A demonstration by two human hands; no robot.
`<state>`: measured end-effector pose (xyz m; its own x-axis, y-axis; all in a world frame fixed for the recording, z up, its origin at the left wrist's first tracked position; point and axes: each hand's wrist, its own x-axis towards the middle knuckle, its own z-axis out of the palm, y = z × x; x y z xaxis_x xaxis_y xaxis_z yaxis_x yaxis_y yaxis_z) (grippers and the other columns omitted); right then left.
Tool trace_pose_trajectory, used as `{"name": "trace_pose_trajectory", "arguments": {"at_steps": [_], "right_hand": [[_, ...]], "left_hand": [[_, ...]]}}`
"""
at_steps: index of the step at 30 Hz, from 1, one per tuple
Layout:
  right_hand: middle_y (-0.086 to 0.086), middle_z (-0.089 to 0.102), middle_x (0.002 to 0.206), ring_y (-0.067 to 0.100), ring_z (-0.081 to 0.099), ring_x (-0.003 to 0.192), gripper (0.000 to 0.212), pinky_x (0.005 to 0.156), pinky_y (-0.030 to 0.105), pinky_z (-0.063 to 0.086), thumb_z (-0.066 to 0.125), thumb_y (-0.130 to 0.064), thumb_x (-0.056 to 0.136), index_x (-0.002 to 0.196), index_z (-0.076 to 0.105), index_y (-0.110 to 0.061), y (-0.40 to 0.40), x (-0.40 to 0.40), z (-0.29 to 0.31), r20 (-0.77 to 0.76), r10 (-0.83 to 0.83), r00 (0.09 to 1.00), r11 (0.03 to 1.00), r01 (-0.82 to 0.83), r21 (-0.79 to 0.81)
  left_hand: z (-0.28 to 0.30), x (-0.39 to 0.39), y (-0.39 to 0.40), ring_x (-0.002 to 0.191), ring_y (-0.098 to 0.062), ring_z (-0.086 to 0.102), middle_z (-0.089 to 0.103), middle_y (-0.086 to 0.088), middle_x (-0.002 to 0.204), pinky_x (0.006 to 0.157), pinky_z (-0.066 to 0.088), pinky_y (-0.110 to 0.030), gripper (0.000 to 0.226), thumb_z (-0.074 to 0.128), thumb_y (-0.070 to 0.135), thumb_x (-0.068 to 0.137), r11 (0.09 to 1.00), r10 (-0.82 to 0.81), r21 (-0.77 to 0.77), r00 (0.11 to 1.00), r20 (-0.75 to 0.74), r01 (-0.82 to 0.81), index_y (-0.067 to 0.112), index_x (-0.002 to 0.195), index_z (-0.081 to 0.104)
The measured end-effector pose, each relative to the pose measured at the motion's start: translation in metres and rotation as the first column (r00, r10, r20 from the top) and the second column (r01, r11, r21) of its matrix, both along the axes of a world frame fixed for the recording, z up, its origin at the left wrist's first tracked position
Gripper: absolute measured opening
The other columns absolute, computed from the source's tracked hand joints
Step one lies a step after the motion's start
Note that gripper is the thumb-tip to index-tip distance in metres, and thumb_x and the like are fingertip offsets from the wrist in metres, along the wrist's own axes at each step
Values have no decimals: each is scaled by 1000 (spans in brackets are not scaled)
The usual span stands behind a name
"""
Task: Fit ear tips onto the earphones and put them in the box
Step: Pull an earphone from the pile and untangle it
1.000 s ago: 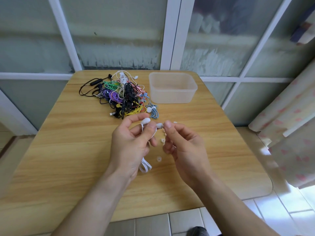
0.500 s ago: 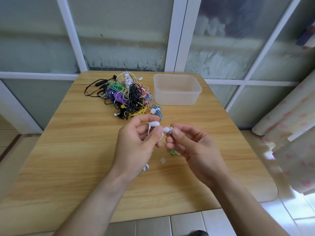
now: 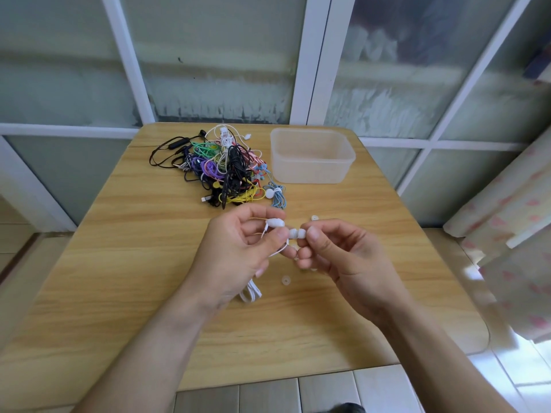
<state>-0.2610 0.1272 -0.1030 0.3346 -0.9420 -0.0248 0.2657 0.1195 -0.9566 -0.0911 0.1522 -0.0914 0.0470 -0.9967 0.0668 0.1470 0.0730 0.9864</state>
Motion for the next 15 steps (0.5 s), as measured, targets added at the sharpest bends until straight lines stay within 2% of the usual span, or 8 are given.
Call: {"name": "trace_pose_trajectory", "arguments": {"at_steps": [6, 12, 15], "right_hand": [[13, 67, 78, 20, 63, 67, 21, 66, 27, 55, 67, -19, 81, 92, 70, -2, -2, 1, -4, -5, 4, 1000, 1000, -4, -3], [12, 68, 76, 19, 64, 67, 18, 67, 28, 55, 67, -18, 79, 90, 68, -4, 0, 2, -4, 9, 26, 1000, 999, -26, -36], [14, 69, 74, 20, 65, 64, 16, 64, 26, 55, 65, -15, 81, 91, 66, -2, 1, 3, -3, -30, 3, 1000, 995, -6, -99]], "left_hand": [[0, -2, -1, 63, -13, 63, 71, -4, 80, 42, 35, -17, 35, 73, 15, 69, 999, -23, 28, 999, -30, 24, 4, 101, 66], [-2, -5, -2, 59, -14, 61, 68, -10, 75, 40, 31, -17, 35, 71, 9, 65, 990, 5, 139, 979, -202, 23, 1, 98, 65], [-3, -7, -2, 58, -13, 60, 67, -12, 75, 40, 29, -17, 28, 68, 2, 72, 974, 22, 223, 960, -279, 43, -1, 100, 64]]}}
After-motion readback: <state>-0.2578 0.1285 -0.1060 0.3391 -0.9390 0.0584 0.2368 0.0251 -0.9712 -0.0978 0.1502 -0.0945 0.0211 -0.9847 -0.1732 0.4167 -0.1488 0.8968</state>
